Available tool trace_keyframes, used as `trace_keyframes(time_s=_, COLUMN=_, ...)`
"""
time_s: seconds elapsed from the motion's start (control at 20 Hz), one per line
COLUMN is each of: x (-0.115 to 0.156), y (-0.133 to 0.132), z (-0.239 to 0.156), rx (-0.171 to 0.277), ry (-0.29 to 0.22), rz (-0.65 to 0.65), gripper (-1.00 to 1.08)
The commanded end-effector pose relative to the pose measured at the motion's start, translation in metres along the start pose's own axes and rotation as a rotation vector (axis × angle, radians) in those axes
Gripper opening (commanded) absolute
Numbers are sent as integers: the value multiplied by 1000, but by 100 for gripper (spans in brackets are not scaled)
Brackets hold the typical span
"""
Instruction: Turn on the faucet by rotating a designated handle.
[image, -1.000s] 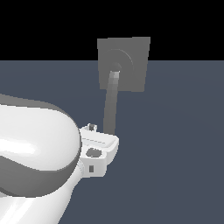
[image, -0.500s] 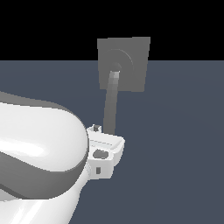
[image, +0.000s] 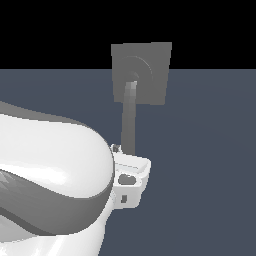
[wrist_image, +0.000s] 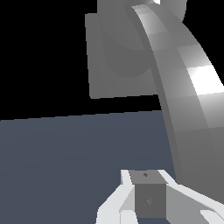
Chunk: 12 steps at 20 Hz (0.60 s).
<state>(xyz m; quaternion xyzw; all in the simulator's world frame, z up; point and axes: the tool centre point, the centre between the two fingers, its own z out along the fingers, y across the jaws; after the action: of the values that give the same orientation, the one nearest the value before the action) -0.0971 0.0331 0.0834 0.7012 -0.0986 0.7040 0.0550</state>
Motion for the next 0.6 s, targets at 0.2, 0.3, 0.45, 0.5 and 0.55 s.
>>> trace_keyframes(time_s=0.2, x=5, y=39, z=2, rx=-28, ry=4, rz=-11, gripper=-100)
trace_keyframes(time_s=0.3, x=5, y=46, z=2, rx=-28, ry=4, rz=-11, gripper=-100)
trace_keyframes(time_s=0.45, x=6, y=57, z=1, rx=-28, ry=4, rz=-11, gripper=-100)
trace_keyframes(time_s=0.5, x=6, y=61, z=1, rx=-28, ry=4, rz=-12, gripper=-100)
trace_keyframes(time_s=0.55, x=7, y=64, z=1, rx=-28, ry=4, rz=-12, gripper=-100)
